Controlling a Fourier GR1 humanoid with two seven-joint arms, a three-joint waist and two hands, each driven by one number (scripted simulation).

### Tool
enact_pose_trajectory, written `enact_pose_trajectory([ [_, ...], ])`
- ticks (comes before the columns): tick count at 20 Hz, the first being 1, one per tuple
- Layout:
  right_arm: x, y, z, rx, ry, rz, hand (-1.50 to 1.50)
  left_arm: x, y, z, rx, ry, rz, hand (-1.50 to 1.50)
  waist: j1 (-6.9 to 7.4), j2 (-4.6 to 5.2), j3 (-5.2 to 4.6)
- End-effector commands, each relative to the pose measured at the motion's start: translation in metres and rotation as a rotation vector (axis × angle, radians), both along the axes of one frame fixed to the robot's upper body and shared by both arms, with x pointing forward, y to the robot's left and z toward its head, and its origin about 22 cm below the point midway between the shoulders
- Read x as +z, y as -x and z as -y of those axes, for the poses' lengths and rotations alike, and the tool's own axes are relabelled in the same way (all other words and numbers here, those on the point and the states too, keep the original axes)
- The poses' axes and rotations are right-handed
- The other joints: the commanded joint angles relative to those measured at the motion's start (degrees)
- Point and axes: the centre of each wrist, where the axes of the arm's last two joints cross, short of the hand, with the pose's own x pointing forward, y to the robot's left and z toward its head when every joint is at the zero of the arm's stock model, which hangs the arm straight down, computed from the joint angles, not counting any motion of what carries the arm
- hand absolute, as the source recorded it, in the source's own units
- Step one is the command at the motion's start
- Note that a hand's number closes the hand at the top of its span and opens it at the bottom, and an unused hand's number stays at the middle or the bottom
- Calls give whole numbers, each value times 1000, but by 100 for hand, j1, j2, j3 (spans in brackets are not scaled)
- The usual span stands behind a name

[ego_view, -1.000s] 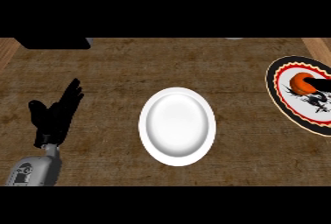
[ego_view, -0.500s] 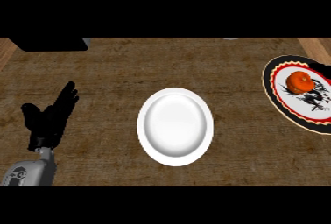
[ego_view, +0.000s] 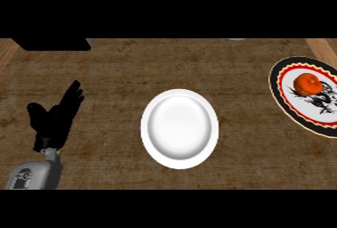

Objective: Pick the squash from the plate and place it in the plate

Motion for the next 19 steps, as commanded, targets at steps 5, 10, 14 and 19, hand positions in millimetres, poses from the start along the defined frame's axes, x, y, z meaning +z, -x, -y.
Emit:
enact_pose_trajectory([
  [5,-24,50,24,-28,42,0,-150,-2,2,-12,-21,5,10,0,1,2,-1],
  [10,-9,56,49,-56,37,-25,-150,-22,-4,-22,18,-9,9,0,5,9,-2],
  [14,-13,81,70,-76,45,-52,-150,2,1,-21,-3,0,-11,0,10,2,-1],
  [19,-25,80,76,-90,39,-91,-150,1,-3,2,-8,15,8,0,21,7,0],
])
